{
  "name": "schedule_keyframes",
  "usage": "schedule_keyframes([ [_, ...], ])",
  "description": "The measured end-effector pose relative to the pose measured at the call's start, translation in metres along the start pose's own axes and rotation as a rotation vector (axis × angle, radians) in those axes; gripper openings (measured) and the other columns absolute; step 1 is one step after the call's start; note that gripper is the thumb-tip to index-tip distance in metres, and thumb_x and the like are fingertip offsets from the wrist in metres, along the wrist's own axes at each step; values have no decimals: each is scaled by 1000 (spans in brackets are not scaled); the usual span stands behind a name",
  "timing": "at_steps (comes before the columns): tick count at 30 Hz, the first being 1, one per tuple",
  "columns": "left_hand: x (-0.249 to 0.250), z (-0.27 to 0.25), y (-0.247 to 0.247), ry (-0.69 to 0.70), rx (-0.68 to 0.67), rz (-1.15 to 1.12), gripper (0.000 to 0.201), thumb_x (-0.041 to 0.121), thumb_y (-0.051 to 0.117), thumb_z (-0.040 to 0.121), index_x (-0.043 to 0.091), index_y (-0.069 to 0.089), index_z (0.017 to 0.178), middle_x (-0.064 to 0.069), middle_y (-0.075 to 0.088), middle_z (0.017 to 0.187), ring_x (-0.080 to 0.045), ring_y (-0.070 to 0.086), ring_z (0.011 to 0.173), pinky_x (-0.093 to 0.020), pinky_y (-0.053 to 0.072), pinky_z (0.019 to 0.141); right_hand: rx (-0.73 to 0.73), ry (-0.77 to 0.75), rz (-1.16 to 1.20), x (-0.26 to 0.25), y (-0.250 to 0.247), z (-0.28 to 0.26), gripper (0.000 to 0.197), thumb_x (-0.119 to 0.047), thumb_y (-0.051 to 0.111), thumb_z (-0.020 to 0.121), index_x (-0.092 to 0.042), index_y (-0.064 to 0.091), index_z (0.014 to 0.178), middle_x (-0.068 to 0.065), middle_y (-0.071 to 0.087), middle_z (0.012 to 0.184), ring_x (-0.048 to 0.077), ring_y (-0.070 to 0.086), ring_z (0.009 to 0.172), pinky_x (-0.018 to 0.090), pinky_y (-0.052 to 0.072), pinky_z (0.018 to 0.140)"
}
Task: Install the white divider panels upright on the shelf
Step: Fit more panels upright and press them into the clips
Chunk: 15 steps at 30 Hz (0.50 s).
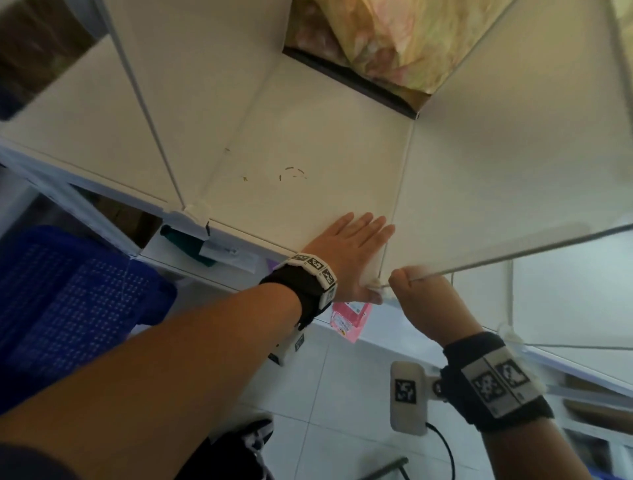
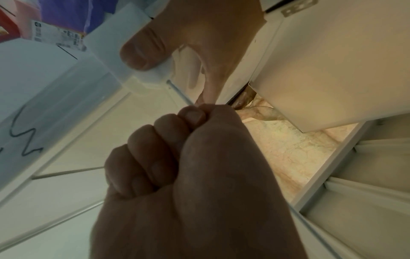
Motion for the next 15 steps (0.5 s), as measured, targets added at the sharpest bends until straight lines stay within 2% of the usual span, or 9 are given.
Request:
schedule_keyframes([
  [3,0,0,0,20,-6,1,112,79,48,75,20,-5,154,-2,-1,164,-21,-3,150,-44,-3,121,-9,-65,34,2,-3,3,33,19,74,49,-1,50,59,11,43,44,17,25,36,24,25,37],
  [5,1,-1,0,27,-13,7,110,79,47,76,19,-1,155,-2,2,164,-21,0,150,-44,-1,121,6,-79,89,1,-10,4,30,13,74,58,-4,49,59,7,38,46,18,25,41,26,28,40],
  [7,2,-1,0,27,-20,16,109,79,45,77,18,1,155,-2,5,164,-21,1,150,-44,0,121,6,-20,163,5,-15,2,29,-14,63,85,-7,49,61,6,41,52,18,36,46,31,34,47],
  [8,2,0,1,28,-21,14,108,79,44,77,18,2,155,-2,6,164,-21,2,150,-44,1,121,-24,1,203,5,-14,0,39,-31,53,93,-7,51,63,8,47,55,18,42,49,32,38,51],
  [9,2,0,2,28,-19,12,108,80,44,77,18,2,155,-2,7,163,-21,3,150,-44,1,121,-33,33,250,6,-14,-3,47,-43,46,95,-6,53,65,9,53,57,17,47,51,32,40,54],
  [10,1,-1,3,29,-13,13,108,80,43,77,18,2,155,-2,9,163,-21,4,150,-44,2,121,-30,72,272,8,-14,-3,49,-44,44,96,-7,54,65,9,55,58,16,49,52,31,42,55],
  [12,2,-1,3,35,-2,24,109,81,43,76,17,4,154,-2,11,163,-22,7,150,-44,4,121,39,123,355,11,-11,-3,37,-26,48,95,-9,49,62,4,48,54,16,45,48,30,38,50],
  [13,2,-1,4,40,-1,26,109,81,42,76,16,4,154,-3,12,163,-22,8,150,-44,4,121,78,99,340,10,-17,-2,28,-10,54,87,-9,47,60,3,43,52,17,40,45,27,33,45],
  [15,2,-1,4,43,1,29,109,81,42,75,17,4,154,-3,13,162,-23,9,149,-44,4,121,92,-87,186,3,-24,-1,19,10,58,65,-4,49,57,7,42,49,18,32,39,24,25,42],
])
Point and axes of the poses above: each hand's wrist, its own z-axis towards the middle knuckle, its own y-axis out of the palm, x = y × z, the point moved 3 cm from there along z, towards the middle knuckle
